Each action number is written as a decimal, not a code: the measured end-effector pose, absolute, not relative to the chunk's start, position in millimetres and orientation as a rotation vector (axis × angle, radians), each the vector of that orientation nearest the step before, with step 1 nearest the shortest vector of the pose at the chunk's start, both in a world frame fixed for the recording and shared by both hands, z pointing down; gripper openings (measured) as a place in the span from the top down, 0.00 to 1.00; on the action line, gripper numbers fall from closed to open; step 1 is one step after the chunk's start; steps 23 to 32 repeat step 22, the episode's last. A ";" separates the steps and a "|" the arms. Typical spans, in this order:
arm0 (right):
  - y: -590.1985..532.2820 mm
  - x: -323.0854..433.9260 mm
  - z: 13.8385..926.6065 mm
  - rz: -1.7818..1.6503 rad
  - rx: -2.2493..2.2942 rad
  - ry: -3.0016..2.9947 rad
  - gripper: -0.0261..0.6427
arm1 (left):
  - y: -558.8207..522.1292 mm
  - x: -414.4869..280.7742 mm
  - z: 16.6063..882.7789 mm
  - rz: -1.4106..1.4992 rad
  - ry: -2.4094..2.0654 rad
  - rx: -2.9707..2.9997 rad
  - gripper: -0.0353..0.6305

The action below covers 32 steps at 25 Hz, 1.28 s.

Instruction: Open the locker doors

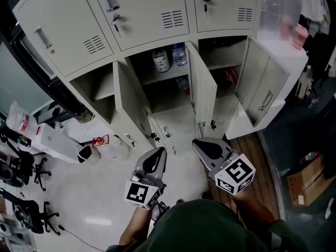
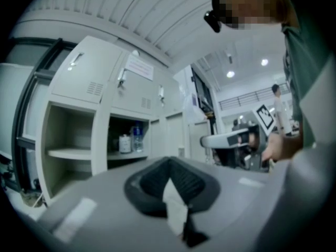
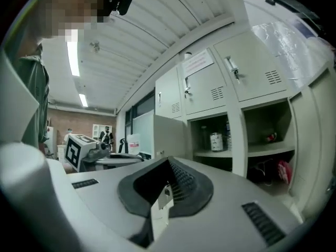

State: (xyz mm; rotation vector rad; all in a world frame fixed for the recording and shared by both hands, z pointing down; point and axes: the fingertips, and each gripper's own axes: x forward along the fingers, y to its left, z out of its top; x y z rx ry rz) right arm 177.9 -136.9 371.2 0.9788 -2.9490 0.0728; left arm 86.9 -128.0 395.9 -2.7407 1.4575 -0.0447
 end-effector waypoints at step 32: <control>-128.3 110.6 371.5 -0.024 0.908 -2.882 0.96 | -125.1 36.0 394.5 0.045 1.455 -2.746 0.94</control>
